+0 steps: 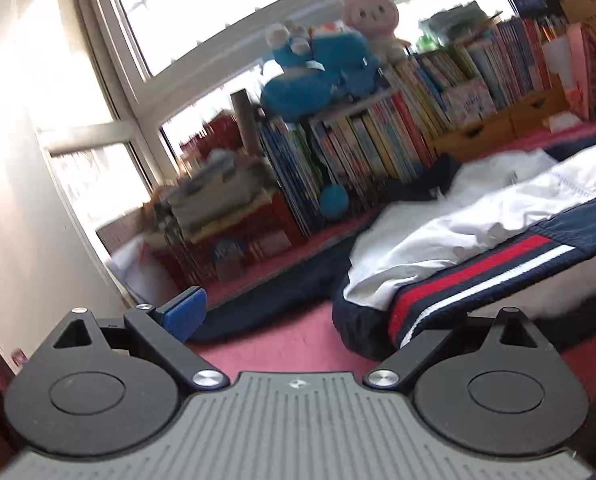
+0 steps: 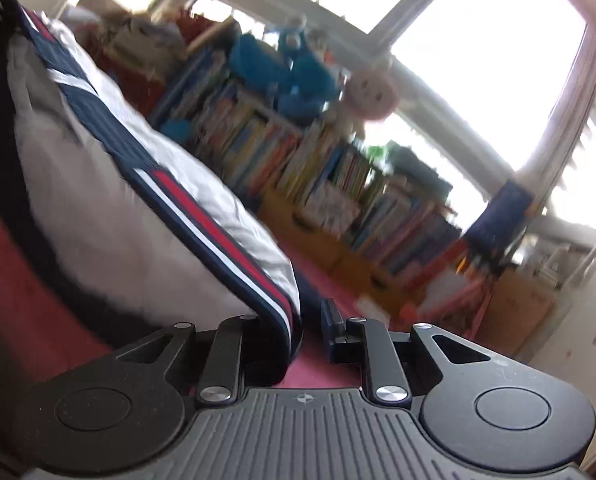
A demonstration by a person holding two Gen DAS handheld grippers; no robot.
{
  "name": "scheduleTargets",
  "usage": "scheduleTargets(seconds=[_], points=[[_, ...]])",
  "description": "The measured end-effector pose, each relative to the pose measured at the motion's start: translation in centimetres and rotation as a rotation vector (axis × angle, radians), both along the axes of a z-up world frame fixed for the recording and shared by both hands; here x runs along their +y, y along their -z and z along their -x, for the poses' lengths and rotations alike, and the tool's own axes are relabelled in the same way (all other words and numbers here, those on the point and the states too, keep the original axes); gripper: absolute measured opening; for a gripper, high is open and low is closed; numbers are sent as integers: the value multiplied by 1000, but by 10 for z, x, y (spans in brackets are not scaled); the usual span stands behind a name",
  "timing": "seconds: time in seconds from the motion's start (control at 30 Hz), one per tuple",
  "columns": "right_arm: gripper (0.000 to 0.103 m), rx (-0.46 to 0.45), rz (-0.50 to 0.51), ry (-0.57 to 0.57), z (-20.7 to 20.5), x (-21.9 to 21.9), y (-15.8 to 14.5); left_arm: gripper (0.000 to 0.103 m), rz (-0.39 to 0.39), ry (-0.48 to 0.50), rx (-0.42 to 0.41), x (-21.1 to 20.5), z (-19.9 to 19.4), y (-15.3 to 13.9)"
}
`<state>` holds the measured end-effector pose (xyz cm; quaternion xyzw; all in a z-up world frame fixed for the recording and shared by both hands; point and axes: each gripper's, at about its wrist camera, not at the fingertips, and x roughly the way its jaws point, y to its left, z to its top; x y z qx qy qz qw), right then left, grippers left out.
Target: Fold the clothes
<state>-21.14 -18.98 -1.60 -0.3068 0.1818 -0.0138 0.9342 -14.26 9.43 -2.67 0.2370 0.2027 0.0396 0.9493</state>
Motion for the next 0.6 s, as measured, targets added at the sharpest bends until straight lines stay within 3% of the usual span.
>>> scheduleTargets(seconds=[0.13,0.23,0.33,0.43,0.47,0.5,0.6], points=[[20,182,-14,15,16,-12,30,97,-45,4,198,-3,6,50],[20,248,-48,7,21,-16,36,97,-7,15,248,1,8,55],[22,337,-134,-51,17,-26,26,95,18,103,255,11,12,40],[46,441,-289,-118,3,-53,-1,96,34,202,266,27,17,22],[59,477,-366,-137,-2,-65,-12,98,34,225,277,32,18,17],[65,514,-448,-163,-9,-78,-22,102,31,237,283,35,19,15],[68,579,-639,-259,-23,-103,-39,103,13,242,298,39,22,17]])
